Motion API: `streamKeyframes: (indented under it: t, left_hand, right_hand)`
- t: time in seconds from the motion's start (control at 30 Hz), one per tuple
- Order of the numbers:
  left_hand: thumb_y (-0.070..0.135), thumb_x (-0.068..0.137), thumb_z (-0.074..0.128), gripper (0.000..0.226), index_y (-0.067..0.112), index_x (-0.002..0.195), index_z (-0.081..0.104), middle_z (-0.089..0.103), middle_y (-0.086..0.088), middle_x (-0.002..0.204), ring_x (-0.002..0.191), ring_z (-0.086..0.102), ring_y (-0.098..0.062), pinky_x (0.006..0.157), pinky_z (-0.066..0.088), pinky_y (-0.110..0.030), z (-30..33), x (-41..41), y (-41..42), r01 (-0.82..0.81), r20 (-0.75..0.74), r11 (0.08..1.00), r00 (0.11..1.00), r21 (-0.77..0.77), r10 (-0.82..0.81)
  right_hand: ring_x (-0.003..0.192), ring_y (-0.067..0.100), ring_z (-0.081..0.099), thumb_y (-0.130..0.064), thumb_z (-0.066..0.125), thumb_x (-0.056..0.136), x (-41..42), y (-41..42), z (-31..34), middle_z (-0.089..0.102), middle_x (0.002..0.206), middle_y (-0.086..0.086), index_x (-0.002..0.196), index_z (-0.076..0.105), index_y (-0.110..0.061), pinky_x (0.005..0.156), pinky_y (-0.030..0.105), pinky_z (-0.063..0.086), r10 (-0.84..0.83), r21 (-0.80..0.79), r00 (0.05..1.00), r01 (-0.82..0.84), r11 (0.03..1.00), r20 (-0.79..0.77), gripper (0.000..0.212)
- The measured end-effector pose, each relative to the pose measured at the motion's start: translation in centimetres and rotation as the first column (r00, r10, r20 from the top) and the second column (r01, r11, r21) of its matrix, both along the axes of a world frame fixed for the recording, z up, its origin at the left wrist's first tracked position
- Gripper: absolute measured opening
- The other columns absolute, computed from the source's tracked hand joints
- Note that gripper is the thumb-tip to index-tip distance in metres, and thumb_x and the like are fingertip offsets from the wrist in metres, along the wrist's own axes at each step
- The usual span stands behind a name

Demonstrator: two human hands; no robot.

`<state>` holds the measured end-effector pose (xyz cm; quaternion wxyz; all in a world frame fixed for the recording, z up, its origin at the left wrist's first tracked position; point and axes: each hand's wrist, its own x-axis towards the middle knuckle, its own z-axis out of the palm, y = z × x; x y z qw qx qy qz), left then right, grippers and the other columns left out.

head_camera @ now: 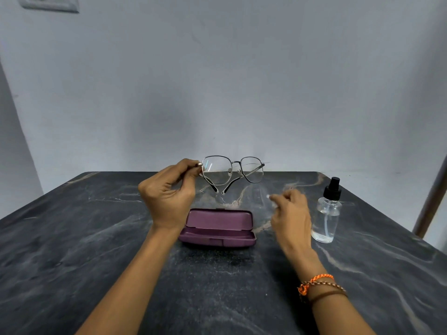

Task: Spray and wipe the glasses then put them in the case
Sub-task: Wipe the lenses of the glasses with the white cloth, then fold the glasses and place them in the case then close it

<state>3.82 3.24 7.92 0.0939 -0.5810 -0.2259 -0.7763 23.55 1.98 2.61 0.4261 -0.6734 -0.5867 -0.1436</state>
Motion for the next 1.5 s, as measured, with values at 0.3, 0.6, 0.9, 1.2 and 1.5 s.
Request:
streamKeyframes:
  t: [0.3, 0.6, 0.9, 1.2, 1.5]
  left_hand:
    - [0.004, 0.074, 0.069, 0.023, 0.004, 0.096, 0.064, 0.064, 0.035, 0.071, 0.061, 0.061, -0.007, 0.062, 0.054, -0.025, -0.1, -0.2, 0.7, 0.106, 0.131, 0.993, 0.986, -0.047, -0.099]
    - [0.001, 0.073, 0.068, 0.023, 0.002, 0.096, 0.064, 0.067, 0.024, 0.075, 0.062, 0.063, -0.013, 0.064, 0.055, -0.023, -0.2, -0.2, 0.6, 0.157, 0.147, 0.985, 0.978, -0.066, -0.146]
    - [-0.006, 0.071, 0.068, 0.019, -0.013, 0.088, 0.065, 0.065, -0.008, 0.082, 0.069, 0.062, 0.009, 0.066, 0.054, -0.016, -0.8, 0.5, 0.5, 0.145, 0.025, 0.987, 0.989, -0.075, -0.144]
    - [-0.015, 0.065, 0.070, 0.015, -0.014, 0.079, 0.067, 0.064, -0.009, 0.080, 0.073, 0.061, -0.007, 0.071, 0.051, -0.008, -0.3, 0.2, -0.3, 0.016, -0.214, 1.000, 0.977, 0.014, -0.013]
    - [-0.020, 0.062, 0.072, 0.016, -0.012, 0.076, 0.069, 0.069, -0.019, 0.070, 0.075, 0.060, -0.005, 0.075, 0.049, -0.006, -0.5, -0.6, -0.1, -0.073, -0.324, 0.997, 0.943, 0.016, 0.074]
  right_hand:
    - [0.102, 0.029, 0.060, -0.019, 0.055, 0.074, -0.2, -0.6, -0.5, 0.070, 0.106, 0.007, 0.101, 0.071, -0.012, 0.070, 0.027, 0.042, 0.034, -0.403, 0.990, -0.088, 0.911, -0.139, 0.033]
    - [0.102, 0.020, 0.055, -0.017, 0.047, 0.087, -0.6, -0.4, 0.4, 0.067, 0.105, 0.006, 0.104, 0.068, -0.012, 0.085, 0.030, 0.043, 0.134, 0.047, 0.945, -0.126, 0.991, -0.297, 0.028]
    - [0.063, 0.002, 0.058, -0.021, 0.046, 0.094, -2.2, -0.7, 3.1, 0.069, 0.070, -0.007, 0.086, 0.067, -0.016, 0.052, 0.011, 0.046, 0.574, 0.526, 0.072, -0.320, 0.788, -0.816, 0.023]
    - [0.060, 0.001, 0.060, -0.015, 0.052, 0.090, -2.0, -0.7, 3.4, 0.071, 0.065, -0.007, 0.086, 0.067, -0.013, 0.055, 0.012, 0.050, 0.647, 0.641, -0.089, -0.294, 0.709, -0.757, 0.016]
    - [0.059, 0.000, 0.063, -0.002, 0.053, 0.087, -1.7, -0.6, 3.2, 0.072, 0.064, -0.006, 0.087, 0.067, -0.012, 0.056, 0.012, 0.051, 0.589, 0.625, -0.214, -0.335, 0.705, -0.780, 0.017]
